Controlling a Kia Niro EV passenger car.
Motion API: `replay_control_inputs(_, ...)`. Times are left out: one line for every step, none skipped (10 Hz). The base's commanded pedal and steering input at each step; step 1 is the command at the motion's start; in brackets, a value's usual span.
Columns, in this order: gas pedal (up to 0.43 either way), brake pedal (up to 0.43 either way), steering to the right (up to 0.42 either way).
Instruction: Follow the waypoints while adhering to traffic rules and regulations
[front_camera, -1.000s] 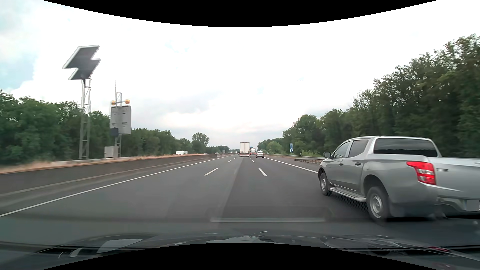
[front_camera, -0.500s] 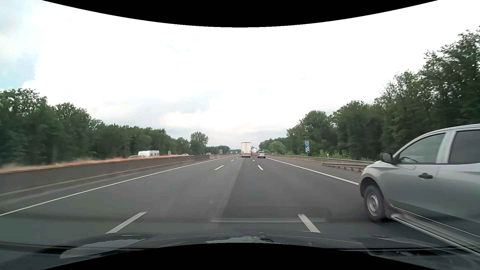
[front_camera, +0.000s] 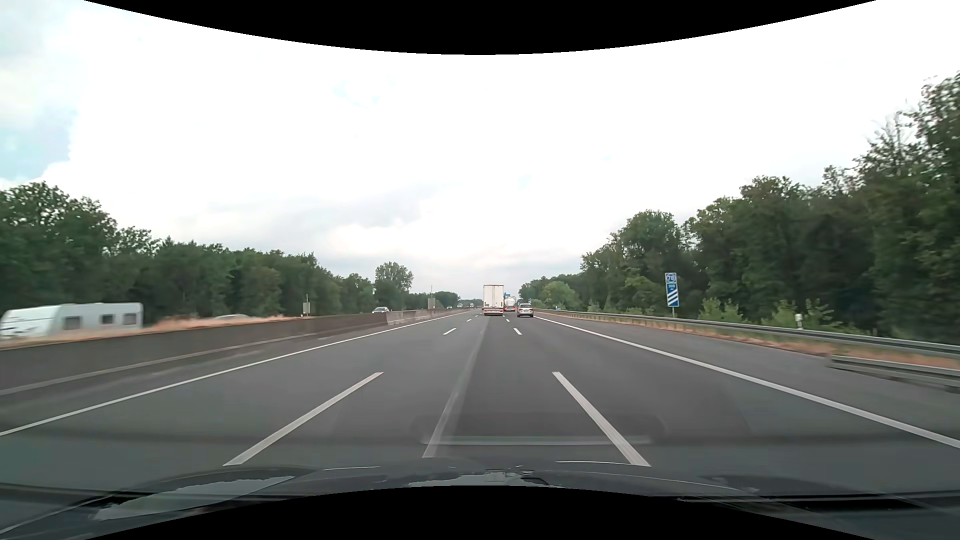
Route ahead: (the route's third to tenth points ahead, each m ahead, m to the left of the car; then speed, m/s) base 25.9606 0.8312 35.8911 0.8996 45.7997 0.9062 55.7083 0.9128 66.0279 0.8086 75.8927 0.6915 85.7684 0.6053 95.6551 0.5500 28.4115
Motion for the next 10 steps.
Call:
replay_control_inputs(0.22,0.0,-0.002)
replay_control_inputs(0.22,0.0,-0.002)
replay_control_inputs(0.22,0.0,-0.002)
replay_control_inputs(0.22,0.0,-0.001)
replay_control_inputs(0.22,0.0,-0.001)
replay_control_inputs(0.22,0.0,0.0)
replay_control_inputs(0.22,0.0,0.0)
replay_control_inputs(0.22,0.0,0.0)
replay_control_inputs(0.22,0.0,0.0)
replay_control_inputs(0.22,0.0,0.0)
